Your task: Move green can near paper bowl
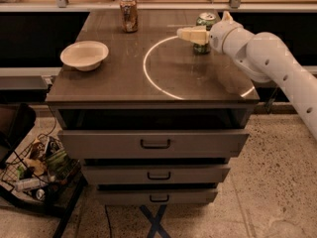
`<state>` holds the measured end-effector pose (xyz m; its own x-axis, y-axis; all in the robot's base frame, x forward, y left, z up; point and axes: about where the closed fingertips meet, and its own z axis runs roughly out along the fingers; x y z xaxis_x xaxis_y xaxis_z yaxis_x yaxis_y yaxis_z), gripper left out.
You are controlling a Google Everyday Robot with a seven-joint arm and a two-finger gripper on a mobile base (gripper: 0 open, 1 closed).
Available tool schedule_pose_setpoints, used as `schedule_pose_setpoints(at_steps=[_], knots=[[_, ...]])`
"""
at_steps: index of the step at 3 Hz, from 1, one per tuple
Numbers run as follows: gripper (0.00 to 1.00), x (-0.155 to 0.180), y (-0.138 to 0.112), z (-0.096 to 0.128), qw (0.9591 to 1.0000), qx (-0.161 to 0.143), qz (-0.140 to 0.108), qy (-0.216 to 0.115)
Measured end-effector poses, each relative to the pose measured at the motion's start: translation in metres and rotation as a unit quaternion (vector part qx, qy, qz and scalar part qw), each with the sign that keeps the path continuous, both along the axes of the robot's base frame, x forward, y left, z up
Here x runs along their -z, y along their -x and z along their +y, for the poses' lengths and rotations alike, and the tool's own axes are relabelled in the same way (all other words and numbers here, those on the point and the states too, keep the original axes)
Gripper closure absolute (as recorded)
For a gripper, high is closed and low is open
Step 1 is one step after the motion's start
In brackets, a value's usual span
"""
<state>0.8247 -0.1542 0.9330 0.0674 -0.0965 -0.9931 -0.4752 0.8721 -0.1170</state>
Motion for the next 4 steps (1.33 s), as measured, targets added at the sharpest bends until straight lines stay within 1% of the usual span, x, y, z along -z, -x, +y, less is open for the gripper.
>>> schedule_pose_setpoints(at_steps=[1,2,4], knots=[[0.17,0.0091,-0.0117,0.0018,0.9999,0.005,0.0,0.009],[0.49,0.0095,-0.0121,0.0053,1.0,0.003,0.0,0.009],[0.95,0.01,-0.0128,0.0102,1.0,-0.001,0.0,0.009]])
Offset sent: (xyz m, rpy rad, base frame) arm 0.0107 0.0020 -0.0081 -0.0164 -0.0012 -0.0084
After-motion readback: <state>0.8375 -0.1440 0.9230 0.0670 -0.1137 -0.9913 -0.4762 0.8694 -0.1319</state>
